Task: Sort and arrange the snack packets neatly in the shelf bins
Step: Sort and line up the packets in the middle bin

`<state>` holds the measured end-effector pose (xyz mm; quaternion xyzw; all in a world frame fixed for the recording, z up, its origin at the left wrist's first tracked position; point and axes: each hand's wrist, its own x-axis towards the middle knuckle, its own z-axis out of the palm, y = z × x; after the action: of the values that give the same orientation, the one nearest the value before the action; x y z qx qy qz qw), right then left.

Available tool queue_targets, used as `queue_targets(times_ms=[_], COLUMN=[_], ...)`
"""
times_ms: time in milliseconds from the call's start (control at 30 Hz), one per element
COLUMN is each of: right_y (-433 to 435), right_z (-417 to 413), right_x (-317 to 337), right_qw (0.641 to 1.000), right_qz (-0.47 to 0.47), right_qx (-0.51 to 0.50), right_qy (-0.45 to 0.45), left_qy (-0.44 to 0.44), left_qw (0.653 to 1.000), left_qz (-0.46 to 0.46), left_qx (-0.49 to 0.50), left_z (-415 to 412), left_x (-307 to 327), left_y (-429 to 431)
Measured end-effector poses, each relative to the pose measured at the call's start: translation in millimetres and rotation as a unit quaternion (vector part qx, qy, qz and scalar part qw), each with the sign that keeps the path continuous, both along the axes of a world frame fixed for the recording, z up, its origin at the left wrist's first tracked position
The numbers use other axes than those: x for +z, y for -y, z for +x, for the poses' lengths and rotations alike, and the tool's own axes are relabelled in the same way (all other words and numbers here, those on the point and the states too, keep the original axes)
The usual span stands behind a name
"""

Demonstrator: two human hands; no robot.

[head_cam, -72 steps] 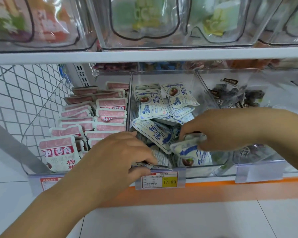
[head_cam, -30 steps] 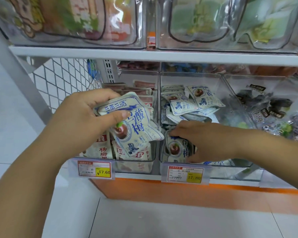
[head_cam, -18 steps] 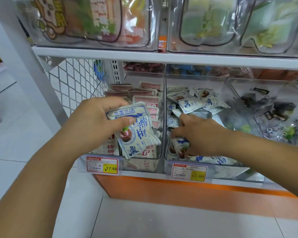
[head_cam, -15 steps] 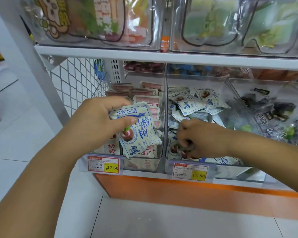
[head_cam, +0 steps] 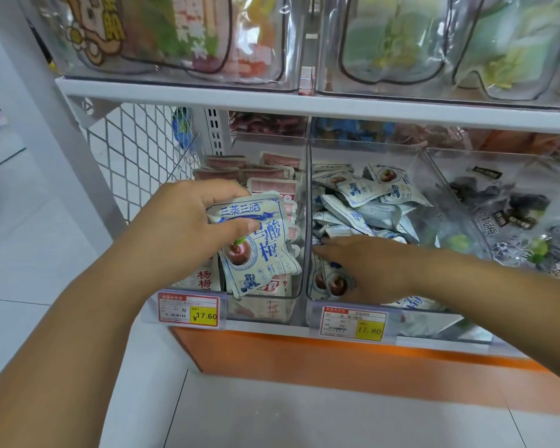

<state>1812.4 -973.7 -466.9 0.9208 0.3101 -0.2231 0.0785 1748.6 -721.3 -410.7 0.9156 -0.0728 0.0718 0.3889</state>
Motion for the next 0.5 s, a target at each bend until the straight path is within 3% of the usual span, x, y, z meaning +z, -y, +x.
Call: queue_targets(times_ms=[133,333,400,500], right_y=[-5.2,-6.3,0.0,14.3], right_z=[11.7,9.5,3.9,-2.5], right_x=[14.2,19.8,23.1,33.3], right_qw=[0.987,0.99,0.994,0.986], right_qz=[0.023,-0.014,-0.029,-0.04], right_qx=[-0.103,-0.102,-0.098,-0.071], right_qy=[-0.121,-0.096,-0.049,0.143], left_qy=[0.0,0.024,0.045,0.082], left_qw=[1.0,0.999,0.997,0.992], left_qz=[-0.004,-0.043,-0.068,-0.091], left_qx=[0.0,-0.015,-0.012,-0.013], left_z=[0.6,-0.4,-2.2,-3.9], left_x=[-1.1,5.6,11.2,19.0], left_y=[0.0,0.9,2.8,9.2])
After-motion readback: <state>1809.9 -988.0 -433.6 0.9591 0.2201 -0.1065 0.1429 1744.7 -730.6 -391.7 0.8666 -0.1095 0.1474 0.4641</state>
